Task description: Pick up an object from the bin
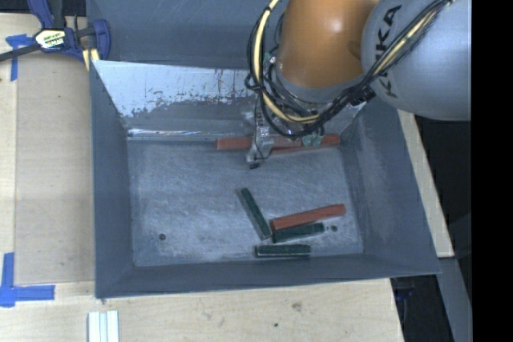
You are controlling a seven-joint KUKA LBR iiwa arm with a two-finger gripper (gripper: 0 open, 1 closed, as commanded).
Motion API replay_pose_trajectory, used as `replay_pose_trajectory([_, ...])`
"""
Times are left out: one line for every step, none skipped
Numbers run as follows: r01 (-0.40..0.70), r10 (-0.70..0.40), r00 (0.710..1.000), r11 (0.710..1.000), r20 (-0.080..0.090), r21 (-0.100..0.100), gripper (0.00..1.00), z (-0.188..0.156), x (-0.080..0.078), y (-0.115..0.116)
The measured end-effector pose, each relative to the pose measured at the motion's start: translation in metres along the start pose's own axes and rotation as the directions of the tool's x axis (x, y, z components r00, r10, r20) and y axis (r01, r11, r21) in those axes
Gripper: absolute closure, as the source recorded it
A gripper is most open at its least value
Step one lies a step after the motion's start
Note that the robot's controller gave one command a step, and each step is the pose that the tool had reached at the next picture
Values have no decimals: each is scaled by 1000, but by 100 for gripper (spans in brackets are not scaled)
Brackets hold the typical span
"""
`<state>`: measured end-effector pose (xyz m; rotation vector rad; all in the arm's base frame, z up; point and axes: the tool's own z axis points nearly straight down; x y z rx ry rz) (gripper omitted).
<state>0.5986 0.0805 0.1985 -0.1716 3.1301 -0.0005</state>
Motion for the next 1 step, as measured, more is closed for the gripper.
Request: replay_pose_trajectory([333, -333, 943, 943, 3, 1, 100, -111, -7, -17])
